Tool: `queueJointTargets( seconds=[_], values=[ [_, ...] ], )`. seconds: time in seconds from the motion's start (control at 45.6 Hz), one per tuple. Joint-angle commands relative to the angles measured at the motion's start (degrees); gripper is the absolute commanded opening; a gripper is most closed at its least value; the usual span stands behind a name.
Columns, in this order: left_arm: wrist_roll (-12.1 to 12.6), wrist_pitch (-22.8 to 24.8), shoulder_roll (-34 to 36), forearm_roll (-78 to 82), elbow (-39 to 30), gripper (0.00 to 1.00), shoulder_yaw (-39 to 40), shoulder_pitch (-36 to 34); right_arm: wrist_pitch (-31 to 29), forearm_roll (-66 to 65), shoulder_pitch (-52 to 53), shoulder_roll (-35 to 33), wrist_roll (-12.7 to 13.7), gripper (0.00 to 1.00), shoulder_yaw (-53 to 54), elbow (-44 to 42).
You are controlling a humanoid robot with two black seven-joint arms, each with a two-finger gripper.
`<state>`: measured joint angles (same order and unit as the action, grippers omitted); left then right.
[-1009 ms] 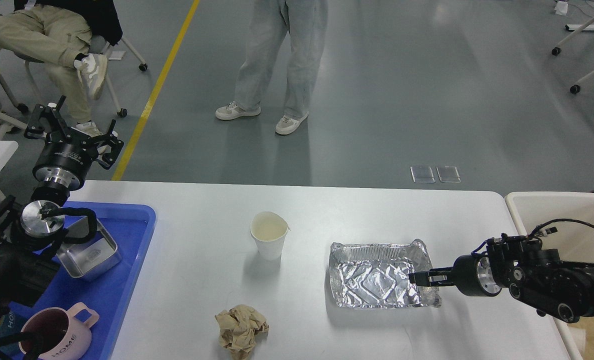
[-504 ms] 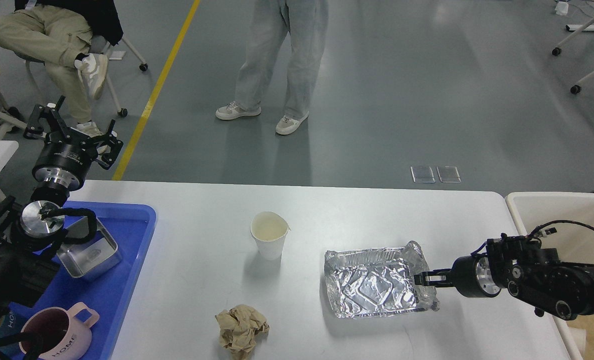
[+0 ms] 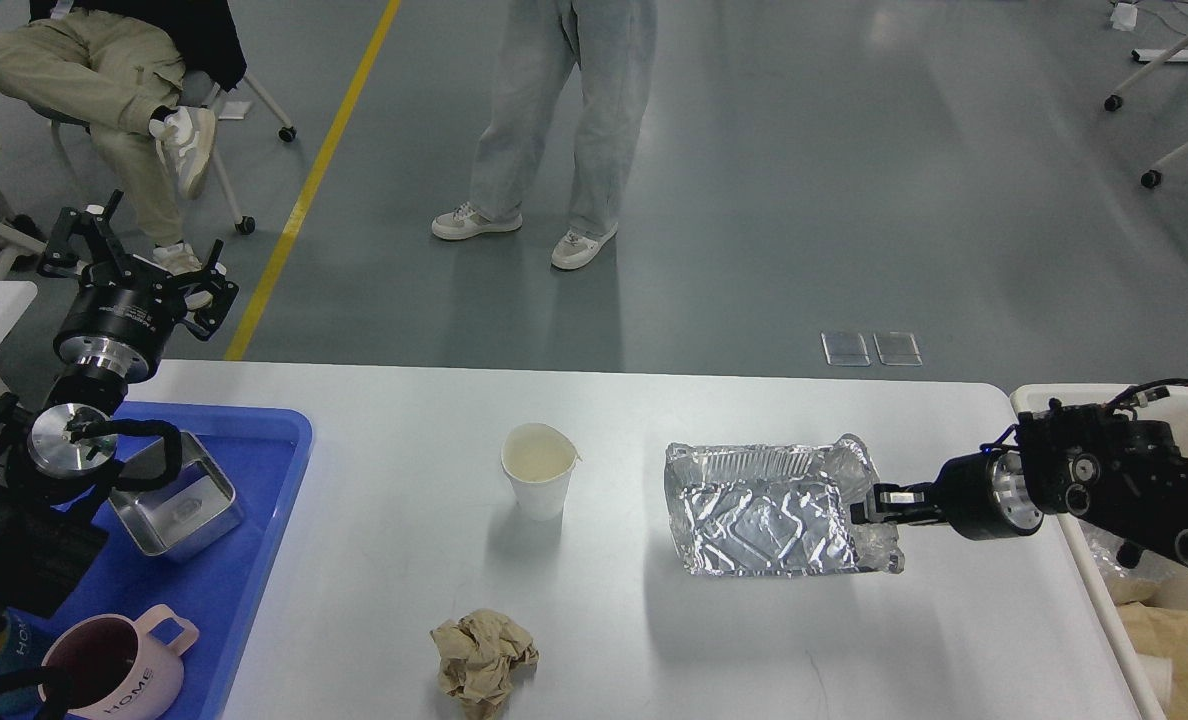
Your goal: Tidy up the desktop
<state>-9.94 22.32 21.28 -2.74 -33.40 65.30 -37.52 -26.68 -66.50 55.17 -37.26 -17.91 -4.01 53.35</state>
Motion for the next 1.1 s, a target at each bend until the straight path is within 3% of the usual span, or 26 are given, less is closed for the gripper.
queueJointTargets(
  seconds=[0.0, 0.153, 0.285, 0.438, 0.745, 0.833, 0.965, 1.074],
  values=[
    [-0.17, 2.81, 1.83, 1.24, 0.0, 0.97, -0.35, 0.17, -2.68, 3.74, 3.28, -2.38, -0.02, 0.0, 0.24, 2.72],
    [-0.79, 3.52, 3.15, 5.9, 0.0, 0.97, -0.35, 0.7, -5.05, 8.22, 7.14, -4.66, -0.11, 0.0, 0.5, 3.95],
    [-3.24, 4.04, 3.24, 11.61, -0.17, 0.97, -0.35, 2.36, -6.37, 11.65, 9.08, -6.16, -0.11, 0.0, 0.59, 5.54],
    [-4.48, 6.68, 2.28, 13.64, -0.26, 0.97, -0.44, 3.42, -6.81, 12.27, 9.52, -6.69, -0.2, 0.0, 0.5, 5.98],
    [-4.48, 7.82, 1.92, 13.82, -0.52, 0.97, -0.53, 3.68, -7.16, 12.18, 9.78, -7.3, -0.2, 0.0, 0.15, 6.77],
    [-4.04, 10.8, 2.19, 13.82, -0.88, 0.97, -0.53, 4.12, -7.16, 12.18, 9.78, -7.22, -0.2, 0.0, 0.15, 6.77],
    [-2.28, 19.51, 3.24, 13.82, -2.72, 0.97, -4.64, 5.71, -7.16, 12.09, 9.7, -7.22, -0.2, 0.0, 0.06, 6.68],
    [-2.19, 18.03, 5.87, 13.9, -3.78, 0.97, -10.62, 5.71, -7.16, 12.09, 9.61, -7.3, -0.2, 0.0, 0.06, 6.77]
  ],
)
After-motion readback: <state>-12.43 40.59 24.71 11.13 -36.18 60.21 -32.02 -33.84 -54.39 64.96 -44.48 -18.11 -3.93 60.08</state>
